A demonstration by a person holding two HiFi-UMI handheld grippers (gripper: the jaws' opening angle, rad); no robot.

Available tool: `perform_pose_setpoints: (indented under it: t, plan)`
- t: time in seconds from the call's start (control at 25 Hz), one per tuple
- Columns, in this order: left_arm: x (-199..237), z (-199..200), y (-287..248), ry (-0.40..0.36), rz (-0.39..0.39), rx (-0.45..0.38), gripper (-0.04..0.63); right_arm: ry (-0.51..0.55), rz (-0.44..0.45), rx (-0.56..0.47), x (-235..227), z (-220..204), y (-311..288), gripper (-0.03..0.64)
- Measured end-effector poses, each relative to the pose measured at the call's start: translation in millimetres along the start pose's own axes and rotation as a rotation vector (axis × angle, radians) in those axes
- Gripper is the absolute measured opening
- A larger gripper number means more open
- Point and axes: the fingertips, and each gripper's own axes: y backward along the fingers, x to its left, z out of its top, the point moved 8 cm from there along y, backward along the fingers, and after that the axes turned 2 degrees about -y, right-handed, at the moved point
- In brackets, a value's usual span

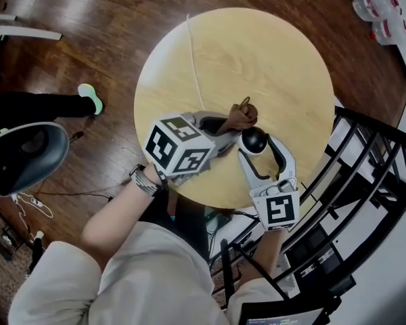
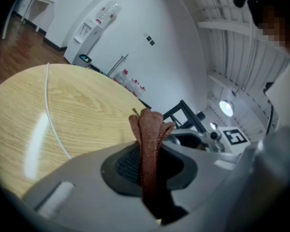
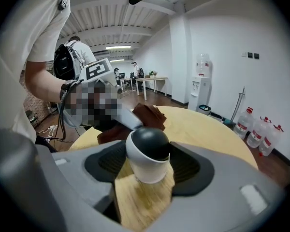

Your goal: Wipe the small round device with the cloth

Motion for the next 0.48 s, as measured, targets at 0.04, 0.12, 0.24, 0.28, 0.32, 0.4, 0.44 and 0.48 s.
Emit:
perform_pose_setpoints:
  t: [0.04, 0.12, 0.24, 0.28, 0.32, 0.4, 0.44, 0.48]
  plan:
    - [-3.6, 2.0, 1.6, 0.006, -0.019, -0.010, 0.075, -0.007, -0.008, 0.010, -0.5, -1.1, 1.2, 0.285]
    - [-9.4, 5.8, 5.3, 0.033, -0.070, -0.035, 0.074, -0.014, -0.025, 0.017, -1.5, -1.3, 2.6, 0.285]
    - [-13.9, 10.0, 11.6, 0.119, -0.168, -0.087, 0.074, -0.039, -0.061, 0.035, -1.1, -1.7, 3.7, 0.285]
    - [-14.5, 10.3, 13.2, 0.145, -0.193, -0.101, 0.074, -0.045, -0.074, 0.041, 0.0, -1.5, 3.8, 0.285]
    - [-14.4, 9.9, 14.2, 0.164, -0.209, -0.112, 0.074, -0.049, -0.086, 0.046, 1.4, -1.1, 3.7, 0.285]
    - [-10.3, 7.1, 14.1, 0.176, -0.212, -0.121, 0.074, -0.065, -0.113, 0.058, 4.0, -0.9, 2.6, 0.284]
    - [-5.7, 4.4, 12.4, 0.170, -0.200, -0.119, 0.074, -0.078, -0.128, 0.064, 4.6, -1.5, 1.8, 0.284]
    - [-0.1, 0.7, 9.6, 0.155, -0.183, -0.109, 0.074, -0.091, -0.142, 0.071, 5.0, -2.4, 1.1, 0.284]
